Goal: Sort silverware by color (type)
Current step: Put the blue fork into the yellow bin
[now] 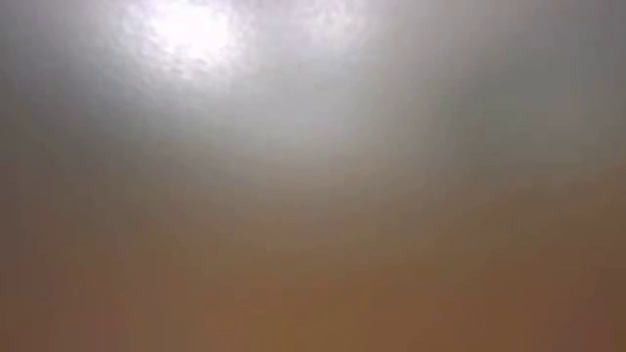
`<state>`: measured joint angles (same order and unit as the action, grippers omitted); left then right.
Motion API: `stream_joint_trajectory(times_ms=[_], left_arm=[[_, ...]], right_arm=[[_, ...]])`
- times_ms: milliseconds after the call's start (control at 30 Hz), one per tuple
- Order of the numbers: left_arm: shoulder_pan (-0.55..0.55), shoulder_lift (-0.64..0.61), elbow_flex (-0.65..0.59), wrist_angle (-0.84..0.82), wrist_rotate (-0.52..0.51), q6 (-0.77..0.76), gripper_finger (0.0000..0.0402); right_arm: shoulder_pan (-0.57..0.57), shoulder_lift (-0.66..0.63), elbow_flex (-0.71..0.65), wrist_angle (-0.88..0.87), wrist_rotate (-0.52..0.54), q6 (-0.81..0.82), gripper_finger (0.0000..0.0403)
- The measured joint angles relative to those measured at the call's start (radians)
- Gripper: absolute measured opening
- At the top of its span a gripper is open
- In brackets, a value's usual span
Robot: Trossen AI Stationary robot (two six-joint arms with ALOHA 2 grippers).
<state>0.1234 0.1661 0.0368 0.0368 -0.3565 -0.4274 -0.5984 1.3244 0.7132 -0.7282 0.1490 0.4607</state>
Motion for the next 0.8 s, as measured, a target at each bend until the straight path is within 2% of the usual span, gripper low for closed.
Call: stream_joint_trajectory(times_ms=[600,800], left_arm=[[0.000,0.000,0.000,0.000,0.000,0.000,0.0096],[0.000,0.000,0.000,0.000,0.000,0.000,0.0096]], right_arm=[[-0.073,0.023,0.000,0.009,0.009,-0.057,0.0115],[-0.095,0.027,0.000,0.009,0.011,-0.064,0.0078]])
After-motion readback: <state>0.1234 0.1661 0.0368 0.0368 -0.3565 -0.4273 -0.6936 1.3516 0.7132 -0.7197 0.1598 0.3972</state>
